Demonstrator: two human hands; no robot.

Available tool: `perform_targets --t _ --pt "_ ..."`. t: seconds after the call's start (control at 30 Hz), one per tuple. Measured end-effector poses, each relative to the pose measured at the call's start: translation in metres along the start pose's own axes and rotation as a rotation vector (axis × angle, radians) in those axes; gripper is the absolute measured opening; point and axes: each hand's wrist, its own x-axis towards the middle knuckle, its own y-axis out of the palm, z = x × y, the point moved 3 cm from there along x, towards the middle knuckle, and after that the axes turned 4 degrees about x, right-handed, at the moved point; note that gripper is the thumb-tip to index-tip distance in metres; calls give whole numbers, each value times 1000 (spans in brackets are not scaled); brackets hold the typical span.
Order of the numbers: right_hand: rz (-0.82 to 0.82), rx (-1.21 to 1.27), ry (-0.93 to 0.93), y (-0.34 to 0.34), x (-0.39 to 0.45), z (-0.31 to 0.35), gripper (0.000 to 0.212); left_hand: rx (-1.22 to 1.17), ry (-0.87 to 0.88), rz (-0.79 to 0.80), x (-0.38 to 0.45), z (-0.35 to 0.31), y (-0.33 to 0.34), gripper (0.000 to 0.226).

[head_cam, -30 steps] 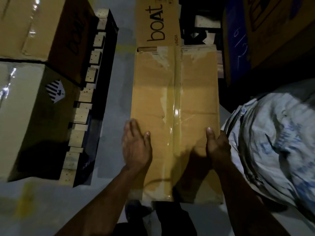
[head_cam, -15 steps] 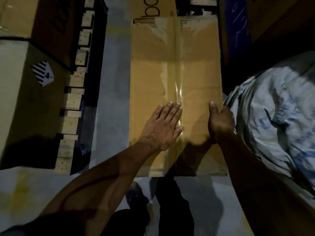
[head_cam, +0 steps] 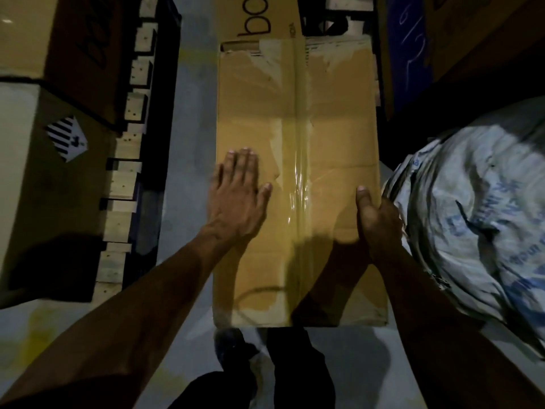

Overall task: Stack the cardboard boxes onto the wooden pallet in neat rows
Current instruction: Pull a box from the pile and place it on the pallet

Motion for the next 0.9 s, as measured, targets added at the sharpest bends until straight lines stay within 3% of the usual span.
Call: perform_targets --t 0.1,0.17,0.27,0.33,0.4,0.5,0.77,0.9 --pt "103 197 85 3 13 8 67 -77 -189 -49 -9 42 -2 81" --pt "187 304 139 4 23 15 66 -357 -314 -48 -19 56 2 87" --pt "277 358 191 5 32 21 79 -868 -488 110 -25 58 17 94" --pt "322 398 199 5 34 18 83 -1048 -534 121 -27 51 20 82" --pt "286 346 123 5 32 20 73 -1160 -577 95 -28 43 21 61" --pt "120 187 -23 5 30 18 58 -1227 -611 75 -29 37 21 53" --pt "-26 -45 -71 6 -7 36 69 -1248 -589 67 -45 45 -7 59" --pt "-37 -166 -105 -12 -57 52 67 -1215 -571 70 -86 56 -38 93"
